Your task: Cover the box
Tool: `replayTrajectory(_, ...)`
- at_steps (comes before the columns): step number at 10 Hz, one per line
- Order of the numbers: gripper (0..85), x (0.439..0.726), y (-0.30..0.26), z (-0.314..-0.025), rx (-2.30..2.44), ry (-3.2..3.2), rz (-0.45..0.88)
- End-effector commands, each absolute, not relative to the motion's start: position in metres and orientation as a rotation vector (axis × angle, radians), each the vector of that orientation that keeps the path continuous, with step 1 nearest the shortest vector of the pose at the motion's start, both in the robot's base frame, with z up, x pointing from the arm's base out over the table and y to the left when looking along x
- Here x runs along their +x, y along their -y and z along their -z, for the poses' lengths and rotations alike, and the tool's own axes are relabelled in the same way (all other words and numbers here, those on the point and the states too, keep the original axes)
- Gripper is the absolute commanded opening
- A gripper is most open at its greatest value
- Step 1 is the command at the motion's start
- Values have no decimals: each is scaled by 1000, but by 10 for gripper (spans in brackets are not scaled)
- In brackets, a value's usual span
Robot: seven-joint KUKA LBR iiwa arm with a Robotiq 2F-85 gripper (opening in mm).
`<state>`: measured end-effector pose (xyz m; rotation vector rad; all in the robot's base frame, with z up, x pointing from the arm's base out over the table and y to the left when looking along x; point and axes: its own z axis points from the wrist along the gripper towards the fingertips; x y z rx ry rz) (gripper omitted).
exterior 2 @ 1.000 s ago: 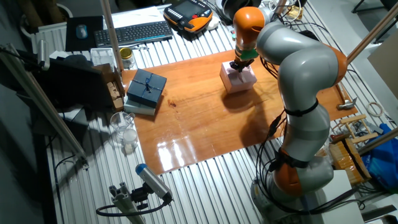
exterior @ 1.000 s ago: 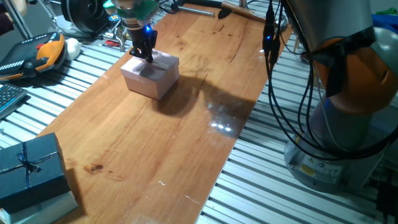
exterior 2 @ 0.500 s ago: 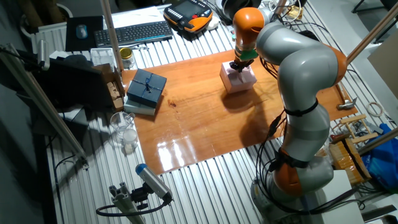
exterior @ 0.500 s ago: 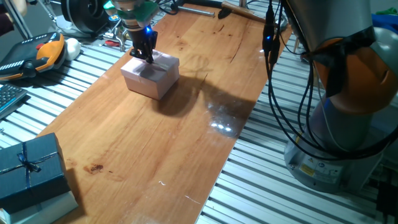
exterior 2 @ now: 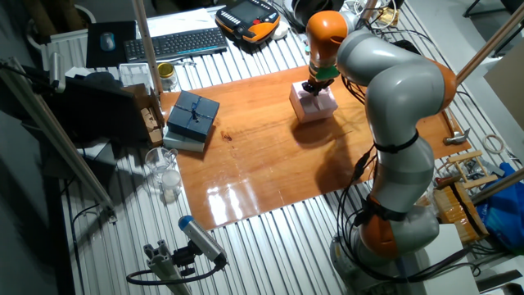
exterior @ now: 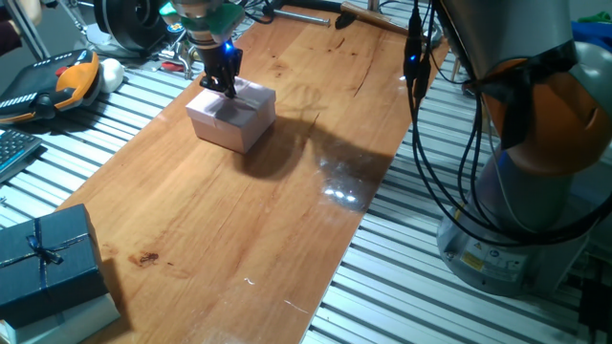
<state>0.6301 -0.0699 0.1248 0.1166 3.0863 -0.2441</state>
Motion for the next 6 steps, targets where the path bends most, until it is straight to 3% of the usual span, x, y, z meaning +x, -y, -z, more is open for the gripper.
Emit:
replayTrajectory(1, 0, 630, 70, -125, 116, -3088, 240)
replayTrajectory(6, 0, 630, 71, -120, 127, -3082, 224)
